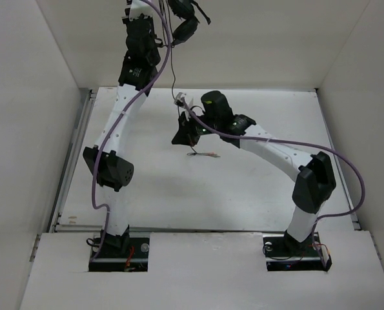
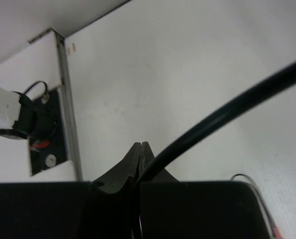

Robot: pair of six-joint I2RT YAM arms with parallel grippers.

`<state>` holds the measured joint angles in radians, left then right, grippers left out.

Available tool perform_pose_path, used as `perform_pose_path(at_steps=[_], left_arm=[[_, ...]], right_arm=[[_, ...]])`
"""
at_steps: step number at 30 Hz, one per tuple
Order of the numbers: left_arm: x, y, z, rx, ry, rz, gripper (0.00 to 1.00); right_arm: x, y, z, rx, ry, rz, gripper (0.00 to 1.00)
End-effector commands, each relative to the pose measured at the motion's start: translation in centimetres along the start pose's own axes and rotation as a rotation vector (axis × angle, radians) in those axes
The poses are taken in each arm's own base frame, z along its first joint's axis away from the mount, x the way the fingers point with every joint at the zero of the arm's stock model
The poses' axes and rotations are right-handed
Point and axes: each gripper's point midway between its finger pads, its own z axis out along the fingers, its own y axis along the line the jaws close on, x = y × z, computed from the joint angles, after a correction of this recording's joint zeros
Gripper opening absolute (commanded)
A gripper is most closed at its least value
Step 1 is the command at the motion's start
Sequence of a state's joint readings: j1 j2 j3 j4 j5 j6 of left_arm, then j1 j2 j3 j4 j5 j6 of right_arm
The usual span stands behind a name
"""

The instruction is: Wrap the headphones

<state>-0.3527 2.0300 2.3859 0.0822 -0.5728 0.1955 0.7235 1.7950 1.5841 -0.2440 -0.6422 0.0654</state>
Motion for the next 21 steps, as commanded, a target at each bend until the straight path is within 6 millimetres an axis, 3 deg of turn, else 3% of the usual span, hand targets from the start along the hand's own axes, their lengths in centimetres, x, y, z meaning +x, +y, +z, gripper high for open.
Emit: perform_pose_path(at_steps=[1,8,12,15,21], left_arm=[[-5.1,2.5,-0.2,-0.08,-0.152,-0.084,0.0],[-1.9,2.8,0.5,-0.105,-0.106,-0.033,0.0],[-0.5,2.0,0.5,-0.092,-0.083,-0.011,0.0],[1.0,1.5,0.3,-0.079,-0.053,0.012,0.0],[4.5,-0.4,-1.5,-0.001,0.028,0.062,0.0]], right_arm=[[-3.4,1.5,-2.7,0.108,0.001,-0.286,0.0],[-10.2,1.4,-6.7,0.273,-0.055,-0.552,0.0],[-12.5,1.2,-8.1,0.336,-0.073,-0.633,0.0],[-13.9,-0.4,-9.6,0.432,-0.069,-0.707,0.0],[-18.3,-4.7,-14.8,0.676,-0.102,-0.811,0.0]])
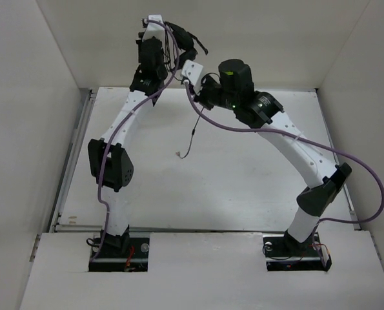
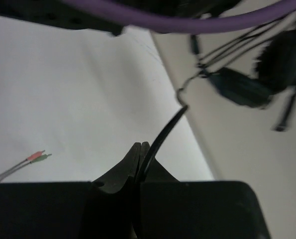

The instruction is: Wrap the headphones

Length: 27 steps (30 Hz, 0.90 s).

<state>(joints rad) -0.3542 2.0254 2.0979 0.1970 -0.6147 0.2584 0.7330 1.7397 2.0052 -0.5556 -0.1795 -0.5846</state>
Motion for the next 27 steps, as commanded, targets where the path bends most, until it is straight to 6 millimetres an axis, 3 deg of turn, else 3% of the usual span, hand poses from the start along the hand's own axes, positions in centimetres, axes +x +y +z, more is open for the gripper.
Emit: perform_pose_path(at_steps=[1,8,14,17,22,27], left_arm=[[-5.0,0.6,-2.6,0.031,-0.101,-0.092,0.0],[-1.1,-3.4,-5.6,0.164,-0.004,-0.044,0.0],[0.4,-7.1,-8.7,0.338,0.056,-0.046,0.0],[0.2,-8.7,-10.6,0.433,0.063,-0.065,0.0],[-1.6,-10.8,-14.2,0.616,0.039,-0.1,0.0],[-2.9,-12.8,-17.8,0.787,0.033,-0.109,0.0]], right_arm=[[-1.9,-7.3,-3.3,0.241,-0.01,-0.117,0.0],[-2.8,-14.9,-6.2,0.505,-0.007,-0.212,0.0],[-2.1,-19.3,-7.7,0.655,0.035,-0.303,0.0],[-0.6,-21.0,-8.1,0.7,0.061,-0.303,0.0],[1.9,-23.3,-8.4,0.749,0.089,-0.273,0.0],[3.2,-24.3,-8.2,0.754,0.094,-0.244,0.0]])
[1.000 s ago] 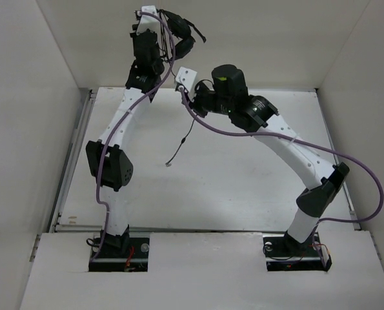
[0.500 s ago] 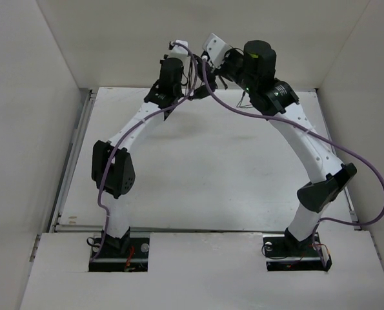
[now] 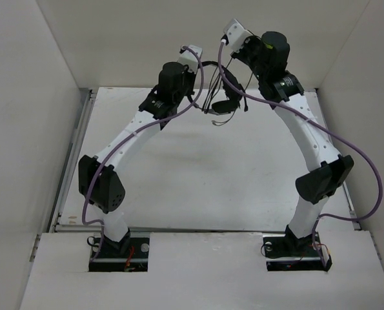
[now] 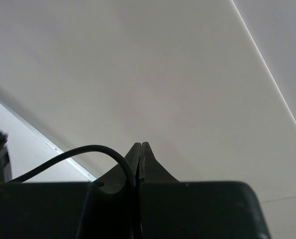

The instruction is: Wrap the headphones

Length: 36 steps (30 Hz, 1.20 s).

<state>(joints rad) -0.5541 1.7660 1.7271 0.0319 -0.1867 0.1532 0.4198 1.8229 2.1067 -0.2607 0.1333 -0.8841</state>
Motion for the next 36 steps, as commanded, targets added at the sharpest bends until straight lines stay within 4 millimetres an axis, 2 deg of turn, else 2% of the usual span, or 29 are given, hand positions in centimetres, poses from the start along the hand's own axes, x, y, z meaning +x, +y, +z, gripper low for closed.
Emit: perform_pose_path(at_steps=[1,9,13,18,23,30,34,36], left_arm=[[-6.6,-2.9,-3.8,0.163,-0.161,-0.067,0.0],[-9.1,-6.4,-6.8,0.323,-0.209,-0.065,0.0],[-10.1,-6.0,-7.4,0.324,-0.223,-0.072,0.0],[-9.4,-4.8,-7.1,0.298,-0.201,-0.076,0.0],[-9.7,-5.0,-7.3,0.303,-0.207,-0.083,0.0],[-12.6,-5.5,-8.5,0.336,-0.251,-0.114,0.0],[-14.8,-5.1,-9.1,0.339,-0.285,-0.143,0.0],[-16.2,-5.0,-9.6,0.346,-0.308,-0.158,0.0]], right_arm=[[-1.5,-2.2,0.3,0.082,-0.053,0.035,0.0],[1.0,-2.0,1.2,0.075,-0.013,0.051,0.0],[2.7,-2.4,1.2,0.081,0.018,0.069,0.0],[3.1,-4.3,0.5,0.121,0.018,0.081,0.0],[4.1,-4.7,0.3,0.128,0.038,0.083,0.0],[5.7,-3.5,0.7,0.086,0.049,0.168,0.02],[6.8,-1.7,1.0,-0.001,0.041,0.33,0.05],[7.1,0.0,0.9,-0.09,0.025,0.464,0.06]])
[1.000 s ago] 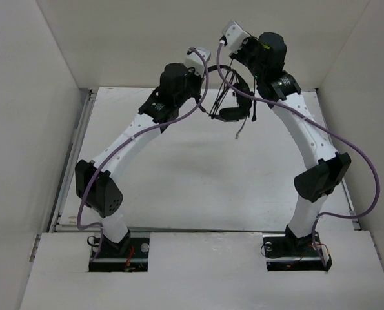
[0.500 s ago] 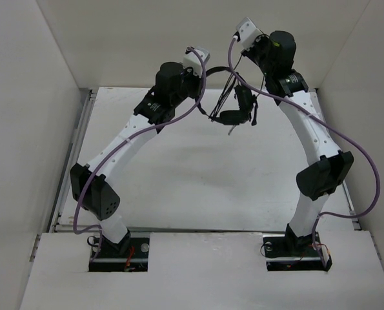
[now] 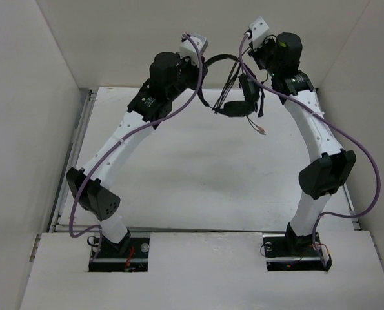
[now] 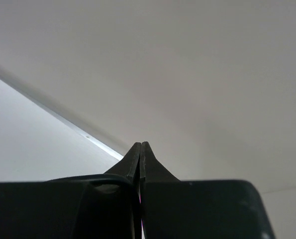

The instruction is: Wrap the headphones

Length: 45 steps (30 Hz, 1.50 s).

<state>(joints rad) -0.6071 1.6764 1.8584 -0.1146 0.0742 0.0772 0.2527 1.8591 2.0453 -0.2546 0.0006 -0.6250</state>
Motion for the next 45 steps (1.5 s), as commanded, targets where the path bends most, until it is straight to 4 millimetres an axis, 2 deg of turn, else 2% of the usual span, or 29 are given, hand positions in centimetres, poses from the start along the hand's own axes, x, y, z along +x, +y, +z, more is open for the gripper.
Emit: perform_pose_path(at_steps=[1,6,10,13,18,24,28,33,39,45], left_arm=[[-10.0,-1.0,-3.3,0.053,-0.241,-0.051,0.0],[-12.5,-2.0,-3.8,0.09,-0.283,-0.053,0.0],[-13.0,-2.2,-4.0,0.109,-0.29,-0.041,0.0],[-13.8,-2.0,-4.2,0.106,-0.308,-0.049,0.0],[-15.3,-2.3,-4.3,0.113,-0.341,-0.067,0.0],[-17.2,-1.7,-4.6,0.105,-0.385,-0.107,0.0],[-18.4,-1.3,-4.6,0.089,-0.416,-0.14,0.0],[-19.2,-0.6,-4.0,0.053,-0.448,-0.194,0.0],[-20.2,-0.1,-3.8,0.037,-0.483,-0.203,0.01],[-21.3,1.3,-4.0,-0.005,-0.522,-0.203,0.01]], right_arm=[[-0.8,1.3,-1.0,-0.136,-0.067,0.275,0.06],[-0.2,4.6,-1.2,-0.322,-0.082,0.487,0.06],[-0.3,4.3,-1.0,-0.338,-0.097,0.527,0.07],[0.7,4.7,-0.8,-0.359,-0.077,0.561,0.09],[1.1,7.3,-0.9,-0.455,-0.069,0.677,0.1],[1.3,11.1,-1.6,-0.619,-0.061,0.893,0.12],[0.3,12.6,-2.4,-0.713,-0.09,1.031,0.13],[-1.7,14.6,-3.0,-0.825,-0.134,1.192,0.21],[-2.4,16.8,-3.7,-0.906,-0.134,1.243,0.29],[-2.1,18.5,-4.2,-0.95,-0.116,1.279,0.33]])
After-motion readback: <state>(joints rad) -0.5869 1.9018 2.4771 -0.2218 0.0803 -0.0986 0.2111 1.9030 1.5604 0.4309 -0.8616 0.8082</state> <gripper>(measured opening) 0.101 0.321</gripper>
